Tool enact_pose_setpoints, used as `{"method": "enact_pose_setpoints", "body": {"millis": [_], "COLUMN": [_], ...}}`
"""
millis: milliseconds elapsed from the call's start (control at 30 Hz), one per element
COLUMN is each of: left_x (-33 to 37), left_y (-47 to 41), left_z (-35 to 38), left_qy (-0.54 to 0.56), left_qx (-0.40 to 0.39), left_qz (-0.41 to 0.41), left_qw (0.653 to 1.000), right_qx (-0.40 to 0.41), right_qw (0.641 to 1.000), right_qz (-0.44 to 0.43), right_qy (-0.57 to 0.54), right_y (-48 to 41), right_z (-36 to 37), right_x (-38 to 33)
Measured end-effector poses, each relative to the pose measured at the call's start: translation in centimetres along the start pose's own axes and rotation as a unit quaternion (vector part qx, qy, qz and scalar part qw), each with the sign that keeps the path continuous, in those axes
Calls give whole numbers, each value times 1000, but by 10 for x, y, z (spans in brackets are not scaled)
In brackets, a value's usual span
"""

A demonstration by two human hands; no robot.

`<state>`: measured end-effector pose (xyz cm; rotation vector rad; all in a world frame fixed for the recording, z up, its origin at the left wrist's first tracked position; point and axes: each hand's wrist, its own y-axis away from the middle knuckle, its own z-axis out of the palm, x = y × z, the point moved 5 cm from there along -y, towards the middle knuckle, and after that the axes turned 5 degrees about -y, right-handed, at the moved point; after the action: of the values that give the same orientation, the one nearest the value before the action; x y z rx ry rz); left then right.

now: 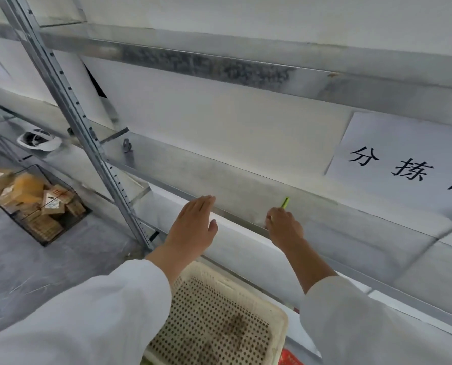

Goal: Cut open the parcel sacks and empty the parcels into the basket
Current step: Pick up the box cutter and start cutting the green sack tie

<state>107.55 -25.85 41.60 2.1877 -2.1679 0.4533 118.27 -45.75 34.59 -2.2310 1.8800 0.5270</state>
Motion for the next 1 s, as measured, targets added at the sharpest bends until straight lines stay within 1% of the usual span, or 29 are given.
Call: {"method": "enact_pose_setpoints", "body": {"millis": [133,200,300,433,533,567,667,733,767,800,833,900,1000], "left_x": [-9,-9,-8,-7,-8,-9,-15,-22,-26,-32,-39,-61,-102], "left_y": [-1,1,8,21,34,39,61,82,95,109,124,149,175], "left_z": [0,5,14,18,9,4,-12,-22,-25,-27,-27,-28,-32], "left_qy": [-10,-15,-17,-8,-1,-1,8,38,55,69,78,74,53], "left_qx": [-3,-13,-33,-57,-60,-61,-51,-46,-49,-55,-62,-76,-87], "left_qz": [-10,-9,-3,-7,-3,-1,-4,-16,-18,-17,-14,-9,10], "left_qw": [1000,1000,999,998,998,998,999,998,997,996,995,994,995], "right_qx": [26,43,84,57,33,29,6,-27,-37,-35,-27,-3,18], "right_qw": [999,997,987,975,969,959,899,835,812,803,802,813,851], "right_qz": [36,48,65,110,134,139,139,150,161,172,183,197,209], "right_qy": [4,-33,-123,-182,-204,-246,-414,-528,-560,-570,-569,-548,-481], "right_y": [-9,-4,11,33,56,67,117,160,181,201,219,247,272], "right_z": [-4,-4,-4,5,12,13,20,30,36,41,46,55,62], "right_x": [8,13,20,21,12,6,-23,-46,-57,-66,-74,-91,-123]}}
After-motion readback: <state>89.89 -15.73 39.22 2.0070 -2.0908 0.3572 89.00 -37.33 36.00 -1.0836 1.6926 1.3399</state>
